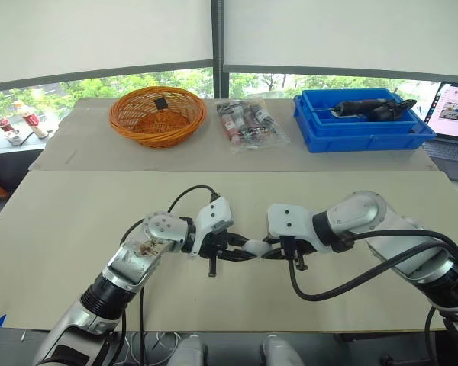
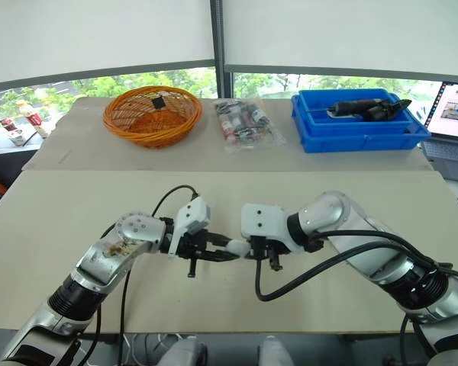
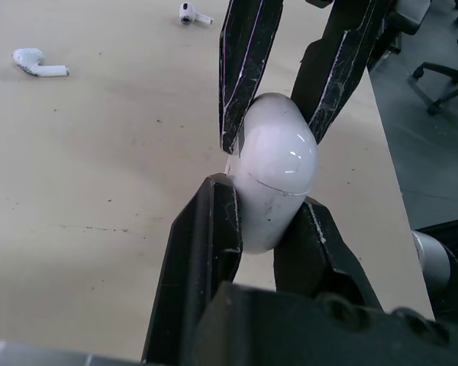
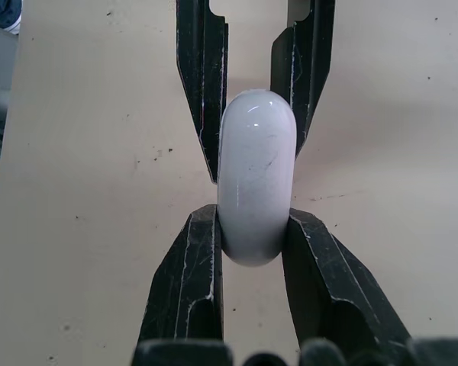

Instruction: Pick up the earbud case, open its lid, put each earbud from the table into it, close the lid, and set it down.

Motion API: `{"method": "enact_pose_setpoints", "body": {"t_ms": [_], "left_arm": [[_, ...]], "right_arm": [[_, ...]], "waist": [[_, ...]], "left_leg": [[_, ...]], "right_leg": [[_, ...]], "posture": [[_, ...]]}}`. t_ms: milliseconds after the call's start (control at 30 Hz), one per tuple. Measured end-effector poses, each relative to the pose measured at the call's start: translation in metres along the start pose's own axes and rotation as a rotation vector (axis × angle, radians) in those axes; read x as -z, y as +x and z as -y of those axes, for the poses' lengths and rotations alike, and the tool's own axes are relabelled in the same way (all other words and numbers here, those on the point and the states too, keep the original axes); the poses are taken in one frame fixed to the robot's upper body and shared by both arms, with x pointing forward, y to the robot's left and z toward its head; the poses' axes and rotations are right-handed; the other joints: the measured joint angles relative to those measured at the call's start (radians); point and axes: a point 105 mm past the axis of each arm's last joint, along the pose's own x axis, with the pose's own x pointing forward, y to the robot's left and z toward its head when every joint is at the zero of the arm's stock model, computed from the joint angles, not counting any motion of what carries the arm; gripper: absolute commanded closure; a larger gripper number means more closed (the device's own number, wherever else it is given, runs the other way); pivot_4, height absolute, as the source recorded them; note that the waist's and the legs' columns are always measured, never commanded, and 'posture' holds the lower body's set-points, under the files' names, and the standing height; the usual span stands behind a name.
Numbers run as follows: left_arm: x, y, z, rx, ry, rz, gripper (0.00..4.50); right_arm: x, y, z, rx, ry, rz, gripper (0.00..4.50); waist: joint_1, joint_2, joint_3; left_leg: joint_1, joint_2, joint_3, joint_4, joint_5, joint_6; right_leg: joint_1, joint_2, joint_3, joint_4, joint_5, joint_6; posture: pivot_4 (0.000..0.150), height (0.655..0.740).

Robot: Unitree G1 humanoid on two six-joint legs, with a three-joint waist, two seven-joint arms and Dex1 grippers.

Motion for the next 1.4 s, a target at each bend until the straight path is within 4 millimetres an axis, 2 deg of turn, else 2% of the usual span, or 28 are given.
{"method": "enact_pose_setpoints", "body": {"t_ms": [67, 233, 367, 467, 600, 767, 1100, 1400], "left_arm": [[0.0, 0.001, 0.001, -0.001, -0.002, 0.002, 3.92], [0.016, -0.003, 0.004, -0.037, -0.081, -0.019, 3.92], [0.028, -0.009, 0.016, -0.033, -0.188, 0.058, 3.92], [0.028, -0.012, 0.021, -0.042, -0.283, 0.18, 3.92], [0.027, -0.015, 0.026, -0.026, -0.287, 0.259, 3.92], [0.016, -0.012, 0.03, 0.015, -0.271, 0.333, 3.92], [0.009, -0.015, 0.028, 0.039, -0.211, 0.334, 3.92], [0.017, -0.013, 0.035, 0.063, -0.154, 0.271, 3.92]], "right_arm": [[0.001, -0.001, -0.001, -0.005, -0.004, 0.0, 2.74], [0.019, -0.014, -0.003, 0.009, -0.006, -0.057, 1.03], [0.024, -0.033, 0.002, 0.069, -0.034, -0.062, 1.01], [0.011, -0.04, 0.005, 0.11, -0.086, 0.032, 1.01], [-0.013, -0.035, -0.006, 0.092, -0.115, 0.214, 1.01], [-0.022, -0.027, -0.009, 0.092, -0.086, 0.275, 1.01], [-0.019, -0.015, -0.008, 0.077, -0.042, 0.28, 1.01], [-0.028, -0.022, 0.003, 0.103, -0.011, 0.306, 1.01]], "waist": [[0.0, 0.0, 0.0], [0.002, 0.0, 0.0], [-0.001, 0.0, 0.0], [0.0, 0.0, 0.0], [0.002, 0.0, 0.0], [0.006, 0.0, 0.0], [0.001, 0.0, 0.0], [0.004, 0.0, 0.0]], "left_leg": [[0.0, 0.0, 0.0, 0.0, 0.0, 0.0], [0.0, 0.0, 0.0, 0.0, 0.0, 0.0], [0.0, 0.001, 0.0, 0.0, 0.0, 0.0], [0.001, 0.001, 0.0, 0.0, 0.0, 0.0], [0.001, 0.001, 0.0, 0.0, 0.0, 0.0], [0.001, 0.0, 0.0, 0.001, 0.0, 0.0], [0.001, 0.0, 0.0, 0.0, 0.0, 0.0], [0.001, 0.0, 0.0, 0.001, 0.0, 0.0]], "right_leg": [[0.0, 0.0, 0.0, 0.0, 0.0, 0.0], [0.0, 0.0, 0.0, 0.0, 0.0, 0.0], [0.0, 0.0, 0.0, 0.0, 0.0, 0.0], [0.0, 0.0, 0.0, 0.001, 0.0, 0.0], [0.001, -0.001, 0.0, 0.001, 0.0, 0.0], [0.001, -0.001, 0.0, 0.001, 0.0, 0.0], [0.001, 0.0, 0.0, 0.001, 0.0, 0.0], [0.001, -0.001, 0.0, 0.001, 0.0, 0.0]], "posture": [[0.15, 0.74], [0.15, 0.74], [0.15, 0.74], [0.15, 0.74], [0.15, 0.74], [0.15, 0.74], [0.15, 0.74], [0.15, 0.74]]}}
